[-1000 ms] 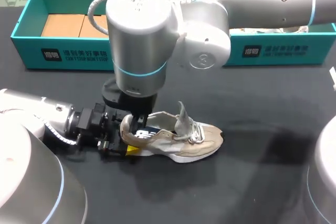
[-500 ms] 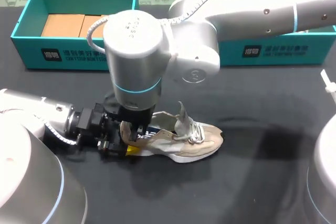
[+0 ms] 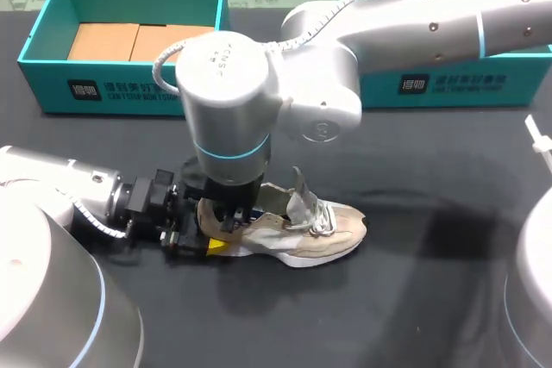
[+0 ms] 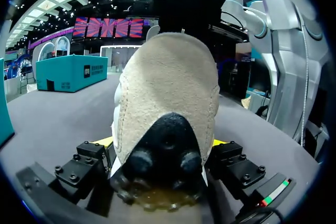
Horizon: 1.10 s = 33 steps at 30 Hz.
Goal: Take the shoe out of the shoebox, open the shoe tongue, remove and reinsert the insole, then place the shoe into the shoebox
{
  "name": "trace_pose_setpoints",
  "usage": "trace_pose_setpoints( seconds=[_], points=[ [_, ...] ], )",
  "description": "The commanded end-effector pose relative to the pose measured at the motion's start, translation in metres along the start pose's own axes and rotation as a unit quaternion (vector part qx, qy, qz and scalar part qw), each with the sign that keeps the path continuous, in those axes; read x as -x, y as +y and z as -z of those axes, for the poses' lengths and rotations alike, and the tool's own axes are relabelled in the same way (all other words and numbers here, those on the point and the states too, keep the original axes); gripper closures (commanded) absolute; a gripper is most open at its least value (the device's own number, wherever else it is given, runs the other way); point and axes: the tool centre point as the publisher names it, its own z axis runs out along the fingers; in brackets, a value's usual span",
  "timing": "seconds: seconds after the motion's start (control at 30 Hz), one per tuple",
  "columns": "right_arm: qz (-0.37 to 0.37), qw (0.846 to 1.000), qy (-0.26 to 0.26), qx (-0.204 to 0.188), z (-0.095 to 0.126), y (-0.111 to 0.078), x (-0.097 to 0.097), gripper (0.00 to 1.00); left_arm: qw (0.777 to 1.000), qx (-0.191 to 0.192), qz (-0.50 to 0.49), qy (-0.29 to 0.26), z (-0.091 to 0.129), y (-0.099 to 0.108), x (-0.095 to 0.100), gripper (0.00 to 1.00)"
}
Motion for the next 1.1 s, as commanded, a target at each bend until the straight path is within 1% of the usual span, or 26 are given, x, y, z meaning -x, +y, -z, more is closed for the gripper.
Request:
trace_pose_setpoints(
  seconds=[0.03,0.17,0.43,0.6,0.67,0.73,0.8,0.83,1.0,1.1],
  points=[
    [-0.002,1.000,-0.001,0.004,-0.002,-0.006,0.001,1.00,1.000,0.000,0.000,0.000,0.000,0.001,0.000,1.00],
    [-0.007,1.000,-0.008,-0.003,-0.002,-0.012,0.001,1.00,1.000,0.000,0.000,0.000,0.000,0.001,0.000,1.00],
    [-0.027,0.999,-0.024,-0.001,-0.001,-0.033,0.007,1.00,1.000,0.000,0.000,0.000,0.000,0.001,0.000,1.00],
    [-0.029,0.999,-0.027,0.000,-0.002,-0.038,0.013,1.00,1.000,0.000,0.000,0.000,0.000,0.001,0.000,1.00],
    [-0.029,0.999,-0.028,0.001,-0.002,-0.039,0.015,0.87,1.000,0.000,0.000,0.000,0.000,0.001,0.000,1.00],
    [-0.027,0.999,-0.029,0.001,-0.003,-0.039,0.017,0.78,1.000,0.000,0.000,0.000,0.000,0.001,0.000,1.00],
    [-0.025,0.999,-0.028,0.001,-0.004,-0.039,0.019,0.73,1.000,0.000,0.000,0.000,0.000,0.001,0.000,1.00],
    [-0.024,0.999,-0.027,0.002,-0.006,-0.039,0.020,0.69,1.000,0.000,0.000,0.000,0.000,0.001,0.000,1.00],
    [-0.017,1.000,-0.019,0.002,-0.013,-0.038,0.023,0.63,1.000,0.000,0.000,0.000,0.000,0.001,0.000,1.00],
    [-0.010,1.000,-0.003,0.001,-0.020,-0.037,0.023,0.60,1.000,0.000,0.000,0.000,0.000,0.001,0.000,1.00]
  ],
)
